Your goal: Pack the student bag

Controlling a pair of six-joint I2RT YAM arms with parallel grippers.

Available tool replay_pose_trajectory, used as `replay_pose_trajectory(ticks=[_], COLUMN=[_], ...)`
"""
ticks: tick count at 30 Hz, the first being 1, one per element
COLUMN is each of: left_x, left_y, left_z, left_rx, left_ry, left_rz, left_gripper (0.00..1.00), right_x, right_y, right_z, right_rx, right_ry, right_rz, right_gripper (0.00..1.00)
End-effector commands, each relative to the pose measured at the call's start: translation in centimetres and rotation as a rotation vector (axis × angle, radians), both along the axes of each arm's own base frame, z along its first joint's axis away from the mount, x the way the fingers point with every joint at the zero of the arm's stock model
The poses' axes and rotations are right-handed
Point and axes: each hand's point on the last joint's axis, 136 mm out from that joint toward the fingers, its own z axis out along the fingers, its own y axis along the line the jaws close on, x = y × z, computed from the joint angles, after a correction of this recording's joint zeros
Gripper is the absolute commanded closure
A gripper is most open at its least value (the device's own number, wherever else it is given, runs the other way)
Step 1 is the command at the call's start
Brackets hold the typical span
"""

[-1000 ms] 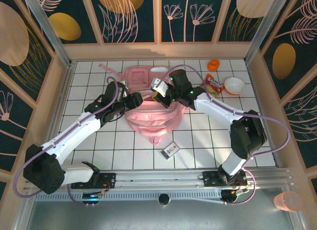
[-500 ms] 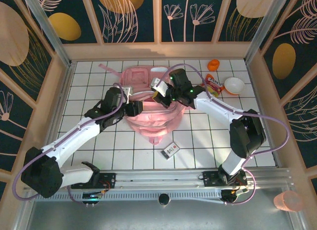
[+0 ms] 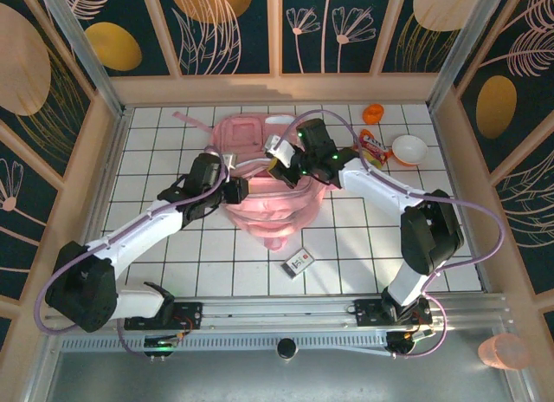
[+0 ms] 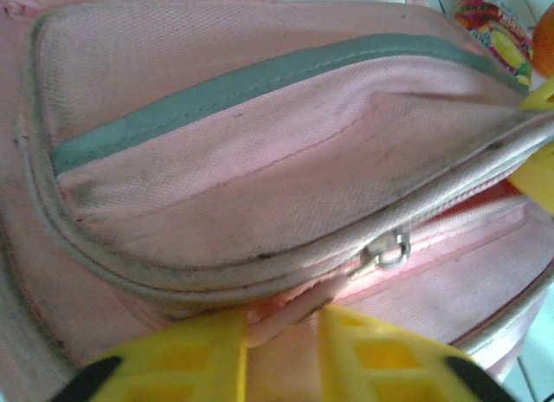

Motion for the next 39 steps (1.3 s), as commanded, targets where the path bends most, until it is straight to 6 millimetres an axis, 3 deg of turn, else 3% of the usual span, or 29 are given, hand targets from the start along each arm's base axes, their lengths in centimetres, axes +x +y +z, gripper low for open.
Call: replay_pose_trajectory(ticks=[1, 5, 10, 15, 16, 24, 26, 28, 31, 32, 34, 39], left_x=[0.9, 0.8, 0.7, 1.2, 1.3, 3.5, 4.4, 5.1, 4.8, 4.0, 2.2, -1.7], left_y=[-0.4, 1.5, 4.8, 8.7, 9.1, 11.9, 11.5, 9.9, 7.4, 6.2, 4.5, 3.2], left_z=[1.9, 1.5, 0.4, 1.0, 1.2, 1.0, 1.2, 2.1, 4.3, 5.0, 5.9, 5.1], left_rx=[-0.021, 0.028, 0.057, 0.069, 0.083, 0.152, 0.141, 0.096, 0.03, 0.013, 0.023, 0.099], left_ry=[-0.058, -0.041, 0.021, -0.001, -0.008, -0.049, -0.071, -0.104, -0.198, -0.241, -0.325, -0.438], left_rz=[0.015, 0.096, 0.194, 0.298, 0.308, 0.376, 0.362, 0.289, 0.125, 0.025, -0.161, -0.431], left_gripper=[0.86, 1.0, 1.0, 1.0, 1.0, 1.0, 1.0, 1.0, 0.77, 0.65, 0.5, 0.4], right_x=[0.7, 0.7, 0.3, -0.8, -0.1, -1.0, -0.9, -0.2, 0.0, 0.1, -0.1, -0.8], right_y=[1.3, 0.5, -0.7, -1.0, -2.0, -2.8, -2.9, -2.8, -2.8, -2.9, -2.9, -2.7], right_z=[4.6, 4.8, 5.3, 5.8, 5.9, 7.8, 8.3, 8.5, 8.1, 8.0, 7.8, 8.0], right_rx=[0.118, 0.137, 0.155, 0.156, 0.154, 0.194, 0.218, 0.23, 0.215, 0.211, 0.207, 0.207], right_ry=[-0.056, -0.041, -0.051, -0.073, -0.081, -0.11, -0.102, -0.085, -0.075, -0.081, -0.088, -0.087], right_rz=[0.027, 0.028, 0.052, 0.108, 0.092, 0.187, 0.189, 0.153, 0.144, 0.145, 0.158, 0.218], right_gripper=[1.0, 1.0, 1.0, 1.0, 1.0, 1.0, 1.0, 1.0, 1.0, 1.0, 1.0, 1.0])
